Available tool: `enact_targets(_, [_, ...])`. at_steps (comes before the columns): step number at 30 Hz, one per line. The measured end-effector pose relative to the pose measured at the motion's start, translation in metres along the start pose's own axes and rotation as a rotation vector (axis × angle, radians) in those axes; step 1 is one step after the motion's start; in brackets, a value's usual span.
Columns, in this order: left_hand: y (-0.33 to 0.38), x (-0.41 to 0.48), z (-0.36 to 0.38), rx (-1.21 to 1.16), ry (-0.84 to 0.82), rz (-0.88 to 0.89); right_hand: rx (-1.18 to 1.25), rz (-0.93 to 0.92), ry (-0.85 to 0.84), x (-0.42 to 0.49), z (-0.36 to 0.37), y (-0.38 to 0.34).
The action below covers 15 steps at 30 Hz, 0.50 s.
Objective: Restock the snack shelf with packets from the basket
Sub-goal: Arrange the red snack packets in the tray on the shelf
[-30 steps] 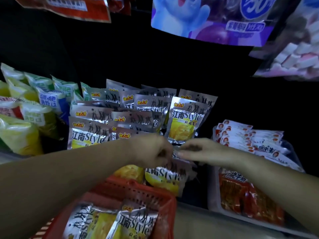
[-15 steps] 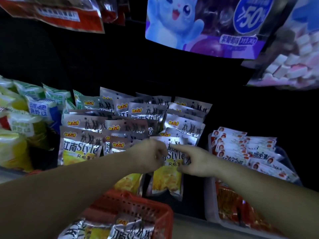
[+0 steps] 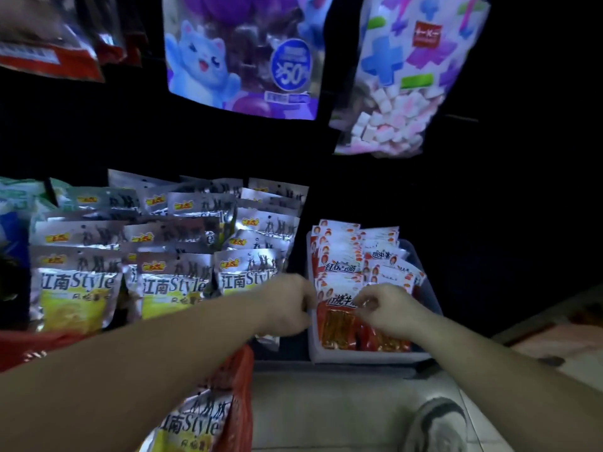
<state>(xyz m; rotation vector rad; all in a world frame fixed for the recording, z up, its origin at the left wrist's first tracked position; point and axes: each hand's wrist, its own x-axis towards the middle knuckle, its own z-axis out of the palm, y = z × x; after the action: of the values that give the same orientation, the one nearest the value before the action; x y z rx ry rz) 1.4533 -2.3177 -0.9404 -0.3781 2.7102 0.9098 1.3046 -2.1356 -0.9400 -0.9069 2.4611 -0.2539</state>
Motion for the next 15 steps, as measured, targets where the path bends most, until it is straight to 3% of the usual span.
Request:
enact_targets(6, [0.009,0.044,0.088,-0.122,0.290,-0.121,0.302,0.068,-0.159,0.034,0.048,0.073])
enact_targets(10, [-0.001,0.058,0.118,-0.177,0.416,-0.051,0.326,0.126,-0.308,0.049,0.058,0.113])
enact_targets(15, [-0.012,0.051,0.116,-0.212,0.478,0.049,0.378,0.196,-0.252,0.056,0.060,0.128])
